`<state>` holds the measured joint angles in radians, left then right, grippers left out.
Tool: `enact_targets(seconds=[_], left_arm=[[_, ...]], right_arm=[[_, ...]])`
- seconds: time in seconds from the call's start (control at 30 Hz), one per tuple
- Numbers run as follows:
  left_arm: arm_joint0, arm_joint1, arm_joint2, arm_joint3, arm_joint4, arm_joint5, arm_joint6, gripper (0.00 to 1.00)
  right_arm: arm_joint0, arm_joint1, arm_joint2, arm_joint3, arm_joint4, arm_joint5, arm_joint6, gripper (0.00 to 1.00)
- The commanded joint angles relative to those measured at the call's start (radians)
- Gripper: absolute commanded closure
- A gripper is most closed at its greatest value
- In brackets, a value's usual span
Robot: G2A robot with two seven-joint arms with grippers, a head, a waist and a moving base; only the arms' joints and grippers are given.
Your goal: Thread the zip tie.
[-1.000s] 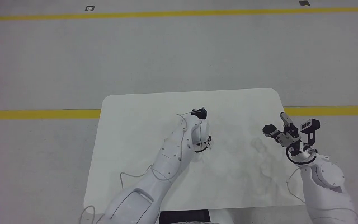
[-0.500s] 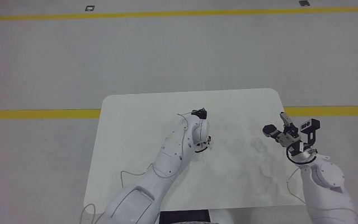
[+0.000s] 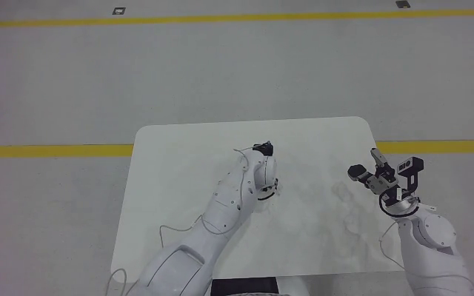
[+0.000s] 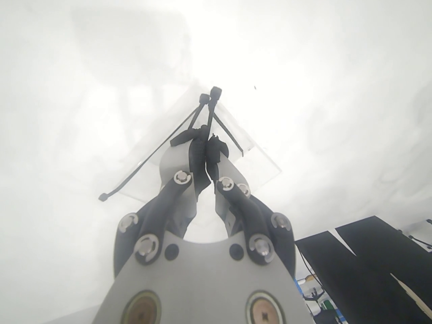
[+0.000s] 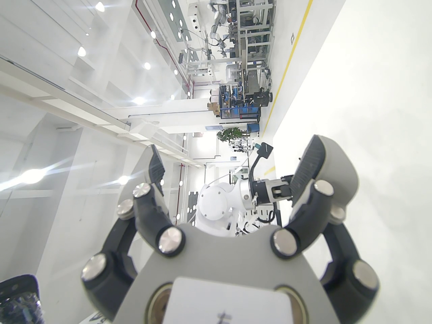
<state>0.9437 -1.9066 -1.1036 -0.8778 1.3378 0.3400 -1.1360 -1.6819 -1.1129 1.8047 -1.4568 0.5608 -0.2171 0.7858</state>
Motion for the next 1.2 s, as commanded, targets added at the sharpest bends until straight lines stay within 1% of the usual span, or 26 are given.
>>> enact_targets(seconds=[0.0,0.1,0.2,0.33,0.37,0.43,0.47,0.5,0.6,0.63,1.03,1.07,1.13,1.17], left_arm=[[0.007,0.002,-0.002,-0.023,0.003,0.0,-0.006,1.0],[0.023,0.007,-0.003,-0.066,0.015,0.0,-0.021,1.0],[0.042,0.013,-0.001,-0.121,0.03,0.0,-0.039,1.0],[0.083,0.027,0.001,-0.222,0.045,0.0,-0.072,1.0],[0.096,0.032,0.0,-0.255,0.048,0.0,-0.081,1.0],[0.116,0.039,-0.003,-0.308,0.038,0.0,-0.097,1.0],[0.132,0.044,-0.005,-0.348,0.026,0.0,-0.103,1.0],[0.144,0.048,-0.007,-0.375,0.019,0.0,-0.111,1.0],[0.168,0.059,-0.001,-0.459,-0.011,0.0,-0.135,1.0],[0.172,0.062,0.006,-0.478,-0.025,0.0,-0.141,1.0],[0.172,0.062,0.006,-0.478,-0.025,0.0,-0.141,1.0],[0.173,0.069,0.008,-0.476,-0.028,-0.015,-0.118,1.0],[0.179,0.082,0.033,-0.484,0.057,-0.049,-0.086,1.0],[0.195,0.086,0.045,-0.512,0.079,-0.067,-0.083,1.0]], right_arm=[[0.0,0.0,0.0,0.0,0.0,0.0,0.0,0.0],[0.0,0.0,0.0,0.0,0.0,0.0,0.0,0.0],[0.0,0.0,0.0,0.0,0.0,0.0,0.0,0.0],[0.0,0.0,0.0,0.0,0.0,0.0,0.0,0.0],[0.0,0.0,0.0,0.0,0.0,0.0,0.0,0.0],[0.0,0.0,0.0,0.0,0.0,0.0,0.0,0.0],[0.0,0.0,0.0,0.0,0.0,0.0,0.0,0.0],[0.0,0.0,0.0,0.0,0.0,0.0,0.0,0.0],[0.0,0.0,0.0,0.0,0.0,0.0,0.0,0.0],[0.0,0.0,0.0,0.0,0.0,0.0,0.0,0.0],[0.0,0.0,0.0,0.0,0.0,0.0,0.0,0.0],[0.0,0.0,0.0,0.0,0.0,0.0,0.0,0.0],[0.0,0.0,0.0,0.0,0.0,0.0,0.0,0.0],[0.0,0.0,0.0,0.0,0.0,0.0,0.0,0.0]])
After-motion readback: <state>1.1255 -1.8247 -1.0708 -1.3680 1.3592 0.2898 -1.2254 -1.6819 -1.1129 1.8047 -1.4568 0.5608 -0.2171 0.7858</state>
